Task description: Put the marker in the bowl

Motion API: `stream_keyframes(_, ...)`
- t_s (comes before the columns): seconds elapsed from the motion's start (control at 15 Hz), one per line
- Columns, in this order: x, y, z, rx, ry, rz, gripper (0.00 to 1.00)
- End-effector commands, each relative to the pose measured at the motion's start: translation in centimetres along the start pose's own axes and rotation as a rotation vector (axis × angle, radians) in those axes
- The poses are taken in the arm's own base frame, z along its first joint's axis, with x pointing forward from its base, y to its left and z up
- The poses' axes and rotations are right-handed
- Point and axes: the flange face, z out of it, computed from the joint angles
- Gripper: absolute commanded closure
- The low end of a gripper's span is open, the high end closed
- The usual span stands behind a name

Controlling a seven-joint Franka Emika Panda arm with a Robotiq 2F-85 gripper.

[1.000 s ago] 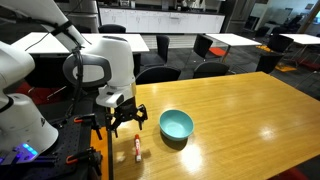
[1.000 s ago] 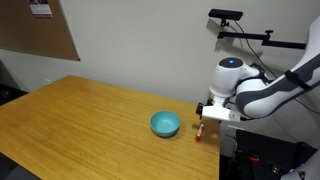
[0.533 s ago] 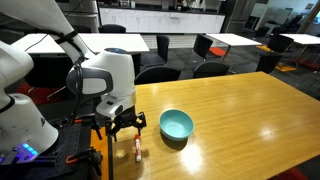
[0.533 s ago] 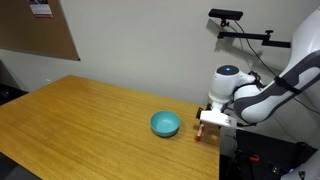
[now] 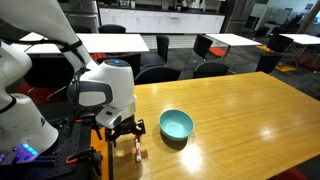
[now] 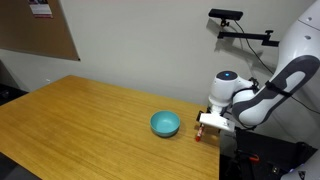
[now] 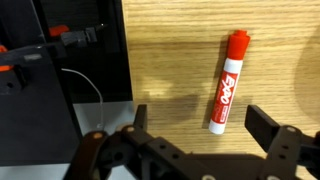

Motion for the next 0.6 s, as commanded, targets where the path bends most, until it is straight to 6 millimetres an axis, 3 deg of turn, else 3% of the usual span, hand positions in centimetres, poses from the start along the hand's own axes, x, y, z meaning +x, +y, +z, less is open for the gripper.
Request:
stream_keyframes(0.0,0.0,-0.4,0.4,0.019,-0.009,0.014,0.0)
stream_keyframes(0.53,0.2,-2.4,0.4,0.018,-0.031,0.039,0.0)
